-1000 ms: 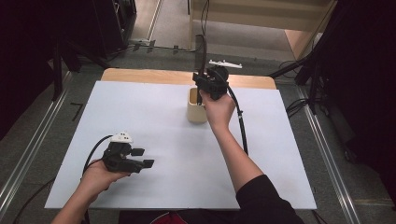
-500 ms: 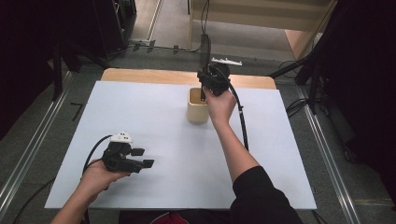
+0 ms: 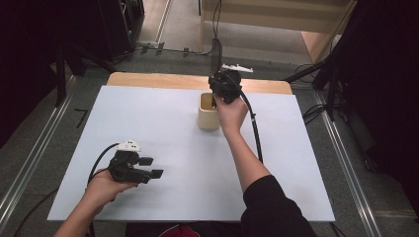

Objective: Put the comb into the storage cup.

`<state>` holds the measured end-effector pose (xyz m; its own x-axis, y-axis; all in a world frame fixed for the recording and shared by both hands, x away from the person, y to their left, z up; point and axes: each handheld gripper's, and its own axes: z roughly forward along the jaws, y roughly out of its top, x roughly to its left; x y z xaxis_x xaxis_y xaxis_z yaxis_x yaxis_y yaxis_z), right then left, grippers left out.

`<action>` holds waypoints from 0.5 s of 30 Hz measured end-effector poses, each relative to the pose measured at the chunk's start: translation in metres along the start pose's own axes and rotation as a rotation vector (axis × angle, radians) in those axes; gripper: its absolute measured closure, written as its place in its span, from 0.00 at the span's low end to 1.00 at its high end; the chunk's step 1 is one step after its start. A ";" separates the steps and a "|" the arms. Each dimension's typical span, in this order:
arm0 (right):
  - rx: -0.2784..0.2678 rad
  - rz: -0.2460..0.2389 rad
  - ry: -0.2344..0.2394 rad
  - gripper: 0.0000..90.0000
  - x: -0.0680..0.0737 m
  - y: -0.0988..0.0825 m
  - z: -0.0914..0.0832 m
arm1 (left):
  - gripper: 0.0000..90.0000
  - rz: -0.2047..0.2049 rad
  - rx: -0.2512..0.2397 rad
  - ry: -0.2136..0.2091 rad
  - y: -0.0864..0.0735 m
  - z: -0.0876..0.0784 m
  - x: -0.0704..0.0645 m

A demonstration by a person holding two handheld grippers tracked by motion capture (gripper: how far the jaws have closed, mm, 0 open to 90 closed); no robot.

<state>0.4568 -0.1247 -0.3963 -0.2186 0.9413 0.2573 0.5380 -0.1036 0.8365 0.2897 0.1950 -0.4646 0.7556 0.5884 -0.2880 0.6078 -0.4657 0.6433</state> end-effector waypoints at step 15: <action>0.009 -0.004 -0.008 0.78 -0.007 -0.017 0.002 | 0.38 -0.002 -0.002 -0.001 0.000 0.002 0.000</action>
<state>0.4505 -0.1286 -0.4134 -0.2143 0.9444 0.2495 0.5446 -0.0965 0.8331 0.2902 0.1936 -0.4653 0.7545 0.5890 -0.2897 0.6088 -0.4630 0.6442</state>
